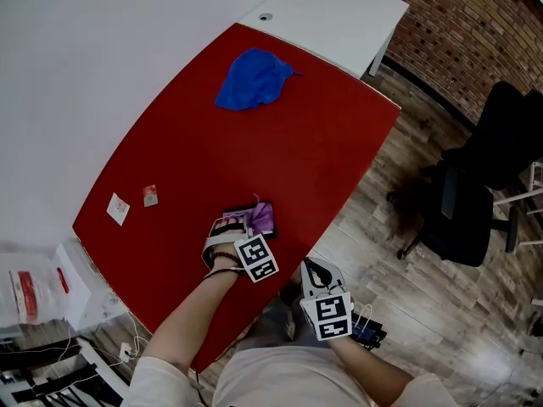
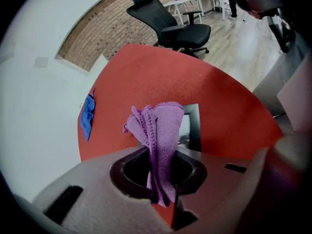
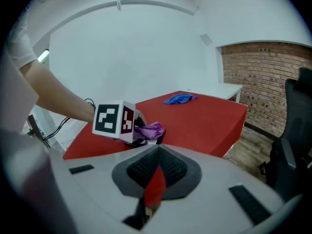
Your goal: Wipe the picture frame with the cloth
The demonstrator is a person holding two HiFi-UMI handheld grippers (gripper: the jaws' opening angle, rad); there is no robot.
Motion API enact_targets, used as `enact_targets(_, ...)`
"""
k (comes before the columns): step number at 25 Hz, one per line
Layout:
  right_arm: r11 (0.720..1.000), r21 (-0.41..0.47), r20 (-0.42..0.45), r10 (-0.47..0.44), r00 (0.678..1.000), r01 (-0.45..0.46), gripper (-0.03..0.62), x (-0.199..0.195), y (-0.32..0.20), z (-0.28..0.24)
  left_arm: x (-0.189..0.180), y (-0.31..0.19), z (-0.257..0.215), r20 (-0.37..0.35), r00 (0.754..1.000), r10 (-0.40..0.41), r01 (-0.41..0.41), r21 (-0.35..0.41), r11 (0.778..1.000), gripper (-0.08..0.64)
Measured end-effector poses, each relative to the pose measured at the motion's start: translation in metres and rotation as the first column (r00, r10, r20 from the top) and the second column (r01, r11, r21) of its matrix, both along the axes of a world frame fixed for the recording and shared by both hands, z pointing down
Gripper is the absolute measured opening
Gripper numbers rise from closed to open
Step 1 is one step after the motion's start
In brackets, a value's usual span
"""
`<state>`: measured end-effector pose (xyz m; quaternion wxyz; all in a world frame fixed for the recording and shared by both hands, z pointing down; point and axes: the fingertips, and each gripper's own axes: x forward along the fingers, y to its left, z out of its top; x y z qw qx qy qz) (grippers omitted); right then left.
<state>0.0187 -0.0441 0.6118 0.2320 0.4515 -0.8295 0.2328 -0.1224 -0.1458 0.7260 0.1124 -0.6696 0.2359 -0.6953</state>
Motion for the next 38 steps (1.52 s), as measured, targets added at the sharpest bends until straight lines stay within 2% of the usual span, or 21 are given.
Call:
enact_targets(7,0.999,0.002,0.015,-0.036,0.999,0.036,0.005,-0.018,0.004,0.0,0.008,0.057,0.0,-0.003,0.998,0.057,-0.058,-0.036,0.998,0.061)
enact_targets(13,0.999,0.006,0.017,-0.037,0.999,0.036,0.005,-0.019,0.007,0.001,0.007,0.071,-0.007,-0.006,0.996,0.086,-0.086,-0.025,0.996,0.061)
enact_targets(17,1.0,0.013,0.016,-0.023,1.0,0.023,0.005,-0.014,0.006,0.0,0.003,0.041,-0.019,-0.027,0.999,0.032,-0.032,0.019,0.999,0.061)
enact_targets(21,1.0,-0.003,0.009,-0.004,1.0,0.004,0.005,-0.005,0.007,0.002,0.0,-0.011,-0.024,-0.008,1.0,-0.011,0.011,0.063,0.998,0.061)
enact_targets(26,1.0,-0.012,-0.001,0.018,1.0,-0.018,0.005,0.006,0.008,0.004,0.0,-0.033,-0.009,0.049,0.999,-0.01,0.008,0.044,0.999,0.061)
enact_targets(31,0.999,-0.019,0.0,0.032,0.999,-0.032,0.005,0.017,0.006,0.009,0.01,-0.014,-0.006,0.076,0.996,0.039,-0.041,0.02,0.999,0.061)
enact_targets(38,1.0,-0.011,0.016,-0.003,1.0,0.004,0.003,0.003,0.003,0.008,0.022,0.05,-0.006,0.081,0.988,0.128,-0.125,-0.04,0.991,0.061)
